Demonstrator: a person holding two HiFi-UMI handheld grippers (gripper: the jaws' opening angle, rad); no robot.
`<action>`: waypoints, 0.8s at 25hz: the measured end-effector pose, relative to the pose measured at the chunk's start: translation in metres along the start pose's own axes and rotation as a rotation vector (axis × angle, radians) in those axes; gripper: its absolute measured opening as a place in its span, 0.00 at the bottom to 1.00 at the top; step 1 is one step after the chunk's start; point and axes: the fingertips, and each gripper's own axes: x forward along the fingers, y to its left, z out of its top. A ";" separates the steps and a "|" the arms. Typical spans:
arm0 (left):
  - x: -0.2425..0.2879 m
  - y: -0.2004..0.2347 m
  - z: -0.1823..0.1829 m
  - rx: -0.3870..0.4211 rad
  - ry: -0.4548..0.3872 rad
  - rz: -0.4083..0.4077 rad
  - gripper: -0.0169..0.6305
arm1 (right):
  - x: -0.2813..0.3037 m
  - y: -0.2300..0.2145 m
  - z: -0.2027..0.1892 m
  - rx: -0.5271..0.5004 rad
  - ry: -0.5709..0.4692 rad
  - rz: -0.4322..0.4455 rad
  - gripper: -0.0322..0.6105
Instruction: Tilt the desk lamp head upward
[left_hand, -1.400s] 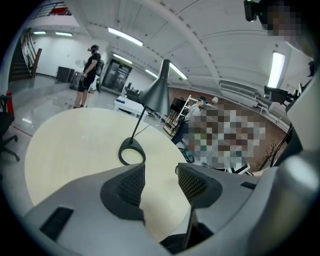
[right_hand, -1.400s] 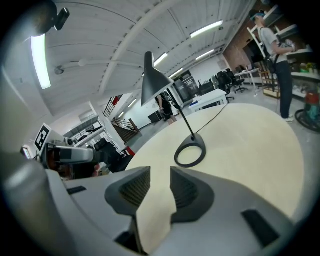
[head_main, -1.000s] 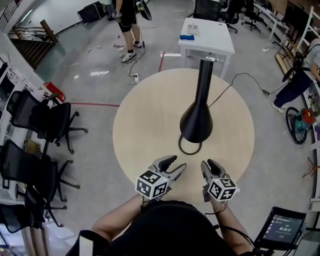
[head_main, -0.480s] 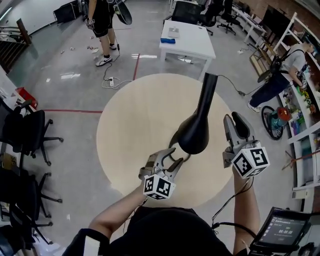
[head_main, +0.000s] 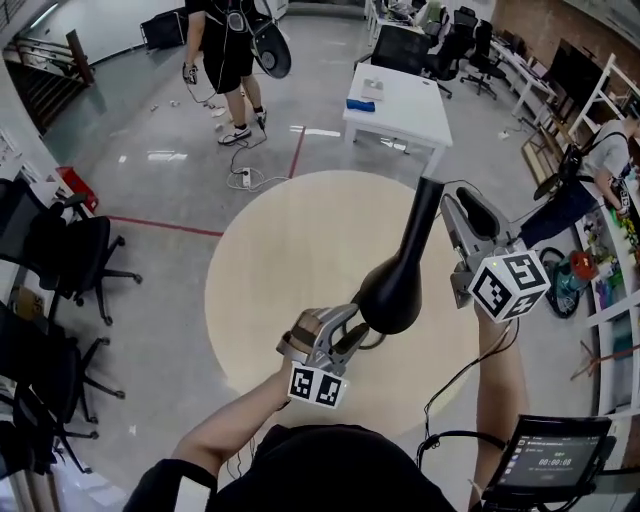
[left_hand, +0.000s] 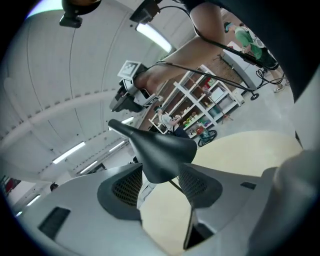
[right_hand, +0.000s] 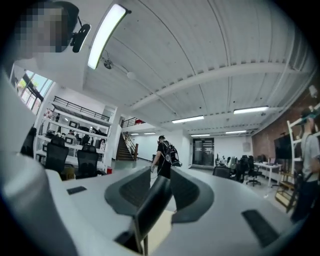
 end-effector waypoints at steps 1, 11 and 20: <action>0.001 0.001 -0.001 0.007 0.012 0.005 0.36 | 0.006 0.000 0.001 -0.024 0.002 0.020 0.25; -0.001 0.001 -0.010 0.096 0.072 0.048 0.36 | 0.044 0.011 -0.004 -0.089 0.064 0.269 0.25; -0.003 -0.005 -0.020 0.084 0.089 0.040 0.36 | 0.049 0.003 -0.017 -0.040 0.113 0.297 0.25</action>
